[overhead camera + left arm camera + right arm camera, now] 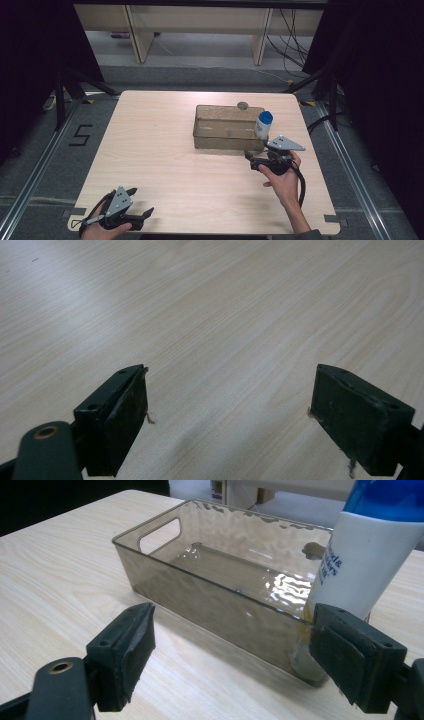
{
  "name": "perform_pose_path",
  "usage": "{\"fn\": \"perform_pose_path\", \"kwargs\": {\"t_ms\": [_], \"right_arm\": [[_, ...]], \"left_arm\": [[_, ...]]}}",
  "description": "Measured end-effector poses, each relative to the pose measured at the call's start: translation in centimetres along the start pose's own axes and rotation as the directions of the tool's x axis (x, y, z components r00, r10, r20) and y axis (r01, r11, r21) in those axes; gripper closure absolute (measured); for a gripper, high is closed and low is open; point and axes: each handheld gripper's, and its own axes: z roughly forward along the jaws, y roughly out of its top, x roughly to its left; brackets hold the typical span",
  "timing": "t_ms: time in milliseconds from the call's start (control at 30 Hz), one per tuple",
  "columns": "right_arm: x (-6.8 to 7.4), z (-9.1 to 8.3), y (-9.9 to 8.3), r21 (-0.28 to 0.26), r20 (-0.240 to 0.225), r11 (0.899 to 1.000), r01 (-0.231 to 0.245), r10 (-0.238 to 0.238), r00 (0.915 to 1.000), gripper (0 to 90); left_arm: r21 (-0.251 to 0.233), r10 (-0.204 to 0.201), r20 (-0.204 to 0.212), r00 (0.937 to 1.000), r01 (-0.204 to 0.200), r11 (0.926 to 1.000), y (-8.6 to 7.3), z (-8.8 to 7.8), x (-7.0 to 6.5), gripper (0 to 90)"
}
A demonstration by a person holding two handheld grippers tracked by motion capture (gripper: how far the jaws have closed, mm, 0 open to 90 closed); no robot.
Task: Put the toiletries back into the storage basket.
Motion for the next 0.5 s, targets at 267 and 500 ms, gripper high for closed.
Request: {"fn": "perform_pose_path", "kwargs": {"t_ms": [267,500], "right_arm": [[0.56,-0.25,-0.32,0.005,-0.011,1.000,-0.007,0.007,0.9999,19.3],[0.91,-0.59,-0.59,0.014,-0.034,1.000,-0.016,0.017,0.9993,19.3]], "left_arm": [[0.001,0.001,-0.001,1.0000,-0.001,1.0000,0.00,0.01,0.01,14.7],[0.019,0.009,0.003,1.0000,-0.009,0.9998,0.04,-0.12,0.06,14.7]]}}
